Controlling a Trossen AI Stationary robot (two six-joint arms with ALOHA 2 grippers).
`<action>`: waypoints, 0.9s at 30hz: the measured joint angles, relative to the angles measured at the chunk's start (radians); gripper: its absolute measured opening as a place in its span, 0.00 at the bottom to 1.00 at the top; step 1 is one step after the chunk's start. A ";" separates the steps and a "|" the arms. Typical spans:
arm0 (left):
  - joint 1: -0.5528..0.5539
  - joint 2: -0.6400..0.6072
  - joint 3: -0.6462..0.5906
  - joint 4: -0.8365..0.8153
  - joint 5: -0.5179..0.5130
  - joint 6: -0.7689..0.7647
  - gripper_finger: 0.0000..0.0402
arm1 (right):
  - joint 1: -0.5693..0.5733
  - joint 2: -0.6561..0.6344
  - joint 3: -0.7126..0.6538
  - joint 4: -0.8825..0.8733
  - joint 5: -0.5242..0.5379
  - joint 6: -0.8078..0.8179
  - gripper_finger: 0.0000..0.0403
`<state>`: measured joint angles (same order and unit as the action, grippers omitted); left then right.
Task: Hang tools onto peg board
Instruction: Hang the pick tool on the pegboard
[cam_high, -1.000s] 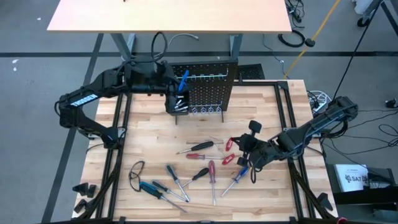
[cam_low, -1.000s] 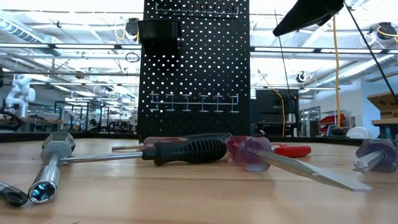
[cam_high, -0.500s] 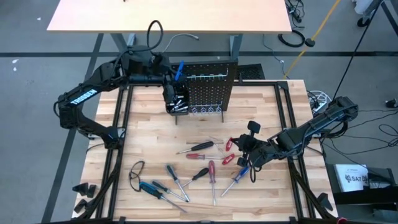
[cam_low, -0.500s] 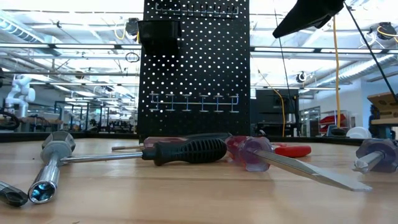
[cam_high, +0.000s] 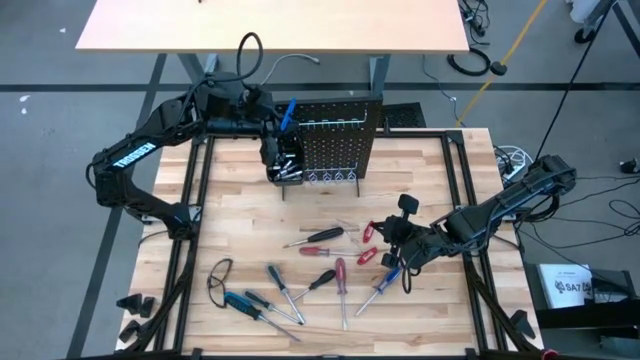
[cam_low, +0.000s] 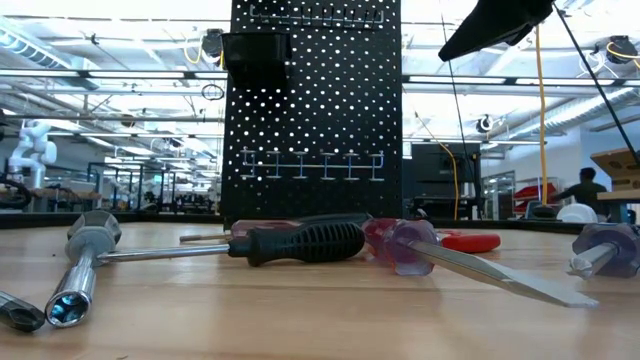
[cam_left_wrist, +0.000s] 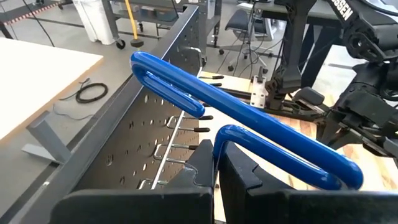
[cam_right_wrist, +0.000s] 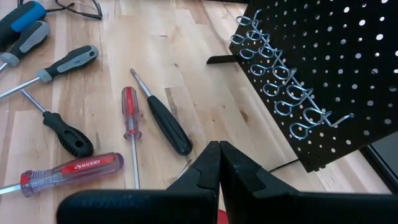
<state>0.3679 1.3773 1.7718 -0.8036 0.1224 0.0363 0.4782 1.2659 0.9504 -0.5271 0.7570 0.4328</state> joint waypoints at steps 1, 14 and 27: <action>0.000 0.000 0.000 -0.001 0.000 0.003 0.01 | 0.000 0.000 0.000 0.000 0.000 0.000 0.00; 0.000 0.002 -0.001 -0.022 -0.056 0.051 0.01 | 0.000 0.000 0.000 0.000 0.000 0.000 0.00; -0.001 0.014 -0.001 -0.020 -0.071 0.083 0.01 | 0.000 0.000 0.000 0.000 0.000 0.000 0.00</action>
<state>0.3672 1.3911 1.7710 -0.8234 0.0510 0.1195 0.4784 1.2659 0.9504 -0.5270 0.7567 0.4328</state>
